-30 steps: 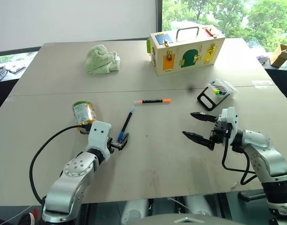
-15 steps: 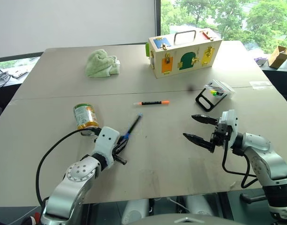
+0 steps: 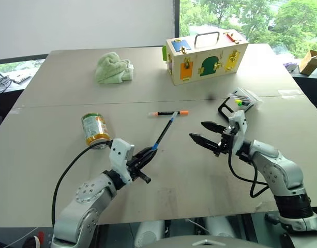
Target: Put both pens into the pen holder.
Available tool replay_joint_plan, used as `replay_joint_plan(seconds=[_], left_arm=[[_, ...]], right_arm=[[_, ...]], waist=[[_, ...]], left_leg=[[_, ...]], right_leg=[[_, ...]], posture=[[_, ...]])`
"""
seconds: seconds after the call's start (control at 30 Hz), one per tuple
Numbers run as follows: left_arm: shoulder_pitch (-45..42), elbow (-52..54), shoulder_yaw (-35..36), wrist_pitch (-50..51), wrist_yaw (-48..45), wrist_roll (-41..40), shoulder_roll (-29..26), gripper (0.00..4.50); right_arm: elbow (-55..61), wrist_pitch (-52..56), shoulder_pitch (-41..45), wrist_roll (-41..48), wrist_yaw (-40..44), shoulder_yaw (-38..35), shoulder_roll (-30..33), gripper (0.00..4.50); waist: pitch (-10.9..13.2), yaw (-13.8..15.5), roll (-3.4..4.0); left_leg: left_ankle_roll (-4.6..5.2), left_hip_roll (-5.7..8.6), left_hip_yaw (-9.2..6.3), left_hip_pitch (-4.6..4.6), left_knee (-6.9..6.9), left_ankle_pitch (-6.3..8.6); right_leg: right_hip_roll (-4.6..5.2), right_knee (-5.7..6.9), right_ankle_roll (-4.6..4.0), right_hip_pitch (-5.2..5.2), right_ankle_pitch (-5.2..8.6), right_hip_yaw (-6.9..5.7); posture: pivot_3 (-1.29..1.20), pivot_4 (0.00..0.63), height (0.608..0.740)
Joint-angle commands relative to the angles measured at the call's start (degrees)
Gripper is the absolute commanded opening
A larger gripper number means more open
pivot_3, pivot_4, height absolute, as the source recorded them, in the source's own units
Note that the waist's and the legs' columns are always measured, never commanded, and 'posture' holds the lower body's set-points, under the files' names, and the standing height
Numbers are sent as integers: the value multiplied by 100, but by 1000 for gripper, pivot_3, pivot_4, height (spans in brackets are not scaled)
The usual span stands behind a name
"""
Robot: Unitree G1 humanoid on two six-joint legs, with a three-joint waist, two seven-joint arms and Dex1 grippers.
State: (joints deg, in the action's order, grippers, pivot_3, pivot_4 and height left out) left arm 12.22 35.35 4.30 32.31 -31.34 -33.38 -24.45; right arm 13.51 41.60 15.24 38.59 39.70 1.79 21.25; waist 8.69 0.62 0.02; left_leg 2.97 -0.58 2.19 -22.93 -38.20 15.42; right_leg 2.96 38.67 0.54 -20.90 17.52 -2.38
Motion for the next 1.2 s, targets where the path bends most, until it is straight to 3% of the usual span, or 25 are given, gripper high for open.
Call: replay_joint_plan(seconds=[0.03,0.17,0.37,0.6,0.67,0.83,0.93,1.03,1.13,1.2], left_arm=[[63,302,130,146,-319,-553,-180,43],[62,274,171,186,-470,-811,-324,43],[60,213,143,111,-452,-771,-402,43],[182,259,131,126,-434,-805,-440,0],[188,190,131,269,-406,-901,-484,915],[-118,27,118,296,-39,-536,-535,3278],[-233,44,186,221,-72,-552,-539,3278],[-742,195,365,397,54,-848,-563,3278],[-1167,406,310,708,-23,-1191,-756,3278],[-1341,519,-39,789,-194,-776,-1211,3278]], right_arm=[[209,1541,503,1380,-454,-409,-195,4500],[-128,2655,1052,2832,-1138,-844,-681,4500],[-356,2820,1308,2980,-1773,-874,-1113,4500],[-320,2691,1275,2938,-1830,-854,-1173,1267],[-252,2456,1303,2644,-1803,-731,-1148,507],[-119,1809,1826,1901,-1972,-612,-1097,444],[-40,1565,2018,1651,-1872,-645,-898,444],[240,180,2423,185,-677,-256,600,444],[231,-552,2772,-624,159,66,1724,444],[194,-1007,2868,-1186,645,358,2329,444]], waist=[[5,-27,1],[10,-109,0],[11,-131,0],[11,-138,0],[12,-140,0],[27,-141,2],[29,-139,-4],[58,-60,2],[85,4,0],[81,-22,-15]], left_leg=[[2,0,0,-1,0,1],[13,0,0,1,3,7],[16,3,0,-2,5,9],[17,3,0,-2,7,10],[17,4,0,-2,10,10],[17,4,2,-8,14,10],[13,5,5,-44,6,6],[-10,5,4,-82,-5,-7],[-2,20,4,-104,-18,-5],[-1,18,4,-95,-15,-5]], right_leg=[[0,-1,0,0,0,0],[-1,4,0,-1,0,-1],[-1,-1,1,-1,0,-1],[-2,-3,2,-1,-1,-1],[-2,-3,1,-3,0,-1],[-4,1,2,-16,-1,1],[-6,18,4,-57,-2,4],[-11,14,6,-84,-2,2],[-1,11,17,-96,-5,-2],[-7,3,17,-89,-4,2]], posture=[[0,150,740],[0,150,740],[0,150,740],[0,150,740],[0,150,740],[0,150,740],[0,150,740],[0,150,740],[0,150,740],[0,150,740]])
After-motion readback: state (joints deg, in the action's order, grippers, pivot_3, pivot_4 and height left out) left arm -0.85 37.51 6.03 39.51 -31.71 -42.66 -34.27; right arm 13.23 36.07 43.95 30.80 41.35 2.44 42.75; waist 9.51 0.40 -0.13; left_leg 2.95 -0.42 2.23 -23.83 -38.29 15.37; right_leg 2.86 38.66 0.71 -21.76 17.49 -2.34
